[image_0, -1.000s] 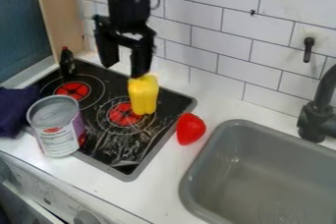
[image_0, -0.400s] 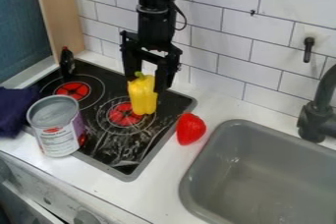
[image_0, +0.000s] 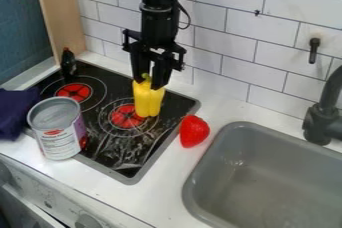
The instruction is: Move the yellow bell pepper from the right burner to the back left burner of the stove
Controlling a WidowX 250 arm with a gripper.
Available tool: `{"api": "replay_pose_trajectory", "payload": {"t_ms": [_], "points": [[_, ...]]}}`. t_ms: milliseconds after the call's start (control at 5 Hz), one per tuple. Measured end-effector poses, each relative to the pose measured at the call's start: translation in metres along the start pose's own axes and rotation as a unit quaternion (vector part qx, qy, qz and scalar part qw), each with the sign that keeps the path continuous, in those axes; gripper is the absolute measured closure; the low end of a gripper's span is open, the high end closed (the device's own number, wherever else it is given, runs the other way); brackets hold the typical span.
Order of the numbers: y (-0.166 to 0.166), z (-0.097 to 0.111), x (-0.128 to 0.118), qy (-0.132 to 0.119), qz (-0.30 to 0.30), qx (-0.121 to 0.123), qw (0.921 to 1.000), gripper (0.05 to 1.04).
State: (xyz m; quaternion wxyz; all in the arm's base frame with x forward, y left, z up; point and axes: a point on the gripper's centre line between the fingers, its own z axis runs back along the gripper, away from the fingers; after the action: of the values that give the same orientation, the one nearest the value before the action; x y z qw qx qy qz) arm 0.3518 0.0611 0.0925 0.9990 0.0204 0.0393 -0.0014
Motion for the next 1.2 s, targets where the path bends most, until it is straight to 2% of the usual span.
{"api": "replay_pose_trajectory", "payload": {"t_ms": [200,400,600,800,1000,1200], "points": [[0.000,0.001,0.000,-0.001,0.003,-0.005,1.0000,0.847],[0.008,0.001,-0.001,-0.001,0.019,-0.013,0.9997,0.952],[0.010,0.001,-0.002,0.000,0.024,-0.015,0.9996,0.975],[0.016,0.020,0.002,-0.028,0.023,-0.007,0.9993,0.976],[0.042,0.048,0.011,-0.066,0.046,0.000,0.9968,0.976],[0.075,0.050,0.019,-0.066,0.080,0.003,0.9946,0.976]]}}
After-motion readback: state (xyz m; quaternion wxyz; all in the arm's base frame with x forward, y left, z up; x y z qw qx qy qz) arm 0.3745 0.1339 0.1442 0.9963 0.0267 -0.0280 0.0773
